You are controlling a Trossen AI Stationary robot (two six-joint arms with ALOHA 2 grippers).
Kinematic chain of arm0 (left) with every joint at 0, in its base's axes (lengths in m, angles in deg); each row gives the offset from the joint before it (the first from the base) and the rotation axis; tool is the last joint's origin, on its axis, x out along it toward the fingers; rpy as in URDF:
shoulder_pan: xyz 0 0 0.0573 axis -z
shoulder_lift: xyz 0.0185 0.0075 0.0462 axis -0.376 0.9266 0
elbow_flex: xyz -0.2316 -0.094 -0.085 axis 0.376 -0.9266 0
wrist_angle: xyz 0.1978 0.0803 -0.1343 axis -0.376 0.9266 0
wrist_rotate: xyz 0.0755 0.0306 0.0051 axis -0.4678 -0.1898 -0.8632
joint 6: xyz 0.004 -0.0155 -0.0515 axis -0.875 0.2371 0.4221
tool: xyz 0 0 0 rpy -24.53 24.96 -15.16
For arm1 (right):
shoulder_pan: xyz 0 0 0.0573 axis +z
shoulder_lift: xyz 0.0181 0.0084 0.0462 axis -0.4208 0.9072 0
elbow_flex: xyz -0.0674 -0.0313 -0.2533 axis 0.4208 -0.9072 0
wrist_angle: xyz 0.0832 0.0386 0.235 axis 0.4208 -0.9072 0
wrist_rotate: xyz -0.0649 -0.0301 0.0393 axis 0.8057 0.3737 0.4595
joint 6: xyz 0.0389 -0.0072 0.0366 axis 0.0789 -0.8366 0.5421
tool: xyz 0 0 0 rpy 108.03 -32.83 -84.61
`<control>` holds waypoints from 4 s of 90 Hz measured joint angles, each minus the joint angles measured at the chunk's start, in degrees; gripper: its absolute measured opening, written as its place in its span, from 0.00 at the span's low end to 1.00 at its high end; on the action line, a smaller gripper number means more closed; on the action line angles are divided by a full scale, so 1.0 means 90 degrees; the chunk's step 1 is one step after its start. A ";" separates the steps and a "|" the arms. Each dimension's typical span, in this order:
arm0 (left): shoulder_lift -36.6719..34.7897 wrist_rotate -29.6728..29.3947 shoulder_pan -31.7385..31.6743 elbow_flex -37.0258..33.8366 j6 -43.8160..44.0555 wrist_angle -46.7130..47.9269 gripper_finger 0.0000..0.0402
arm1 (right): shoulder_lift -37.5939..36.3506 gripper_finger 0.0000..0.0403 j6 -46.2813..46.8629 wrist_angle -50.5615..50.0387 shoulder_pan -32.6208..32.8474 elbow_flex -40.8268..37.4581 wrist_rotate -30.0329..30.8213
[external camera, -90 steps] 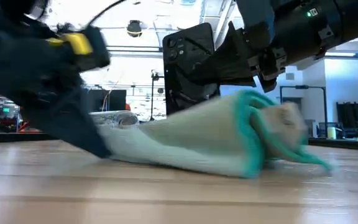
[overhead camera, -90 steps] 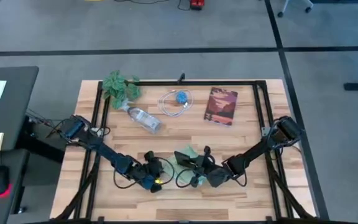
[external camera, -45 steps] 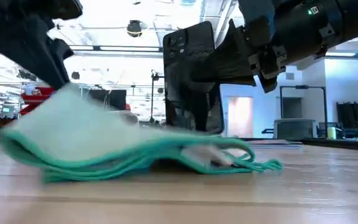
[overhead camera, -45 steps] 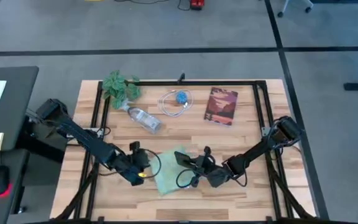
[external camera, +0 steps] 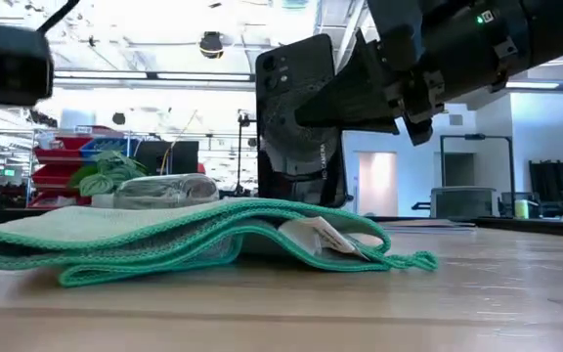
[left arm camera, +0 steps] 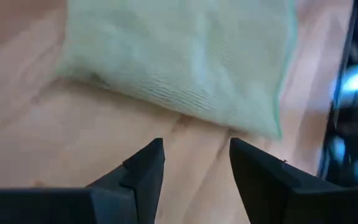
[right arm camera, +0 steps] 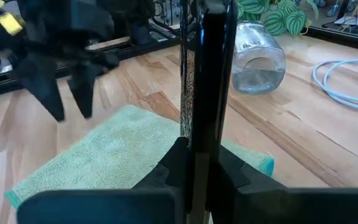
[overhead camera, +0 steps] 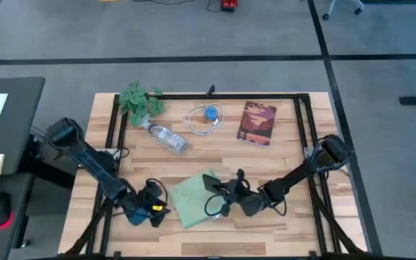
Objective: Apply microfiber cloth
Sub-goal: Wipe the back and front of the black cellphone with the green microfiber cloth
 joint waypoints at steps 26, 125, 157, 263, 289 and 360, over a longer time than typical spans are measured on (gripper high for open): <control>0.1016 -0.0739 -0.0222 -0.0006 0.0781 -0.1455 0.41 | 0.0000 0.04 -0.0021 0.0032 0.0002 -0.0001 -0.0003; 0.1363 -0.2007 -0.1139 0.1486 -0.5363 -0.2628 0.00 | -0.0002 0.04 0.0331 -0.0092 -0.0332 0.0000 -0.0421; 0.1536 -0.3633 -0.1492 0.1903 -0.7848 -0.2679 0.00 | -0.0002 0.04 0.0357 0.0084 -0.0364 0.0002 -0.0735; 0.2466 -0.4115 -0.1387 0.2450 -0.8763 -0.2409 0.00 | -0.0032 0.04 -0.0103 0.1308 -0.0379 -0.0007 -0.1159; 0.3030 -0.4340 -0.1396 0.2576 -0.9387 -0.3620 0.00 | -0.0045 0.04 -0.0109 0.1307 -0.0376 -0.0010 -0.1163; 0.3132 -0.5432 -0.1197 0.2870 -0.7556 -0.1058 0.00 | -0.0068 0.04 -0.0088 0.1246 -0.0372 0.0002 -0.1152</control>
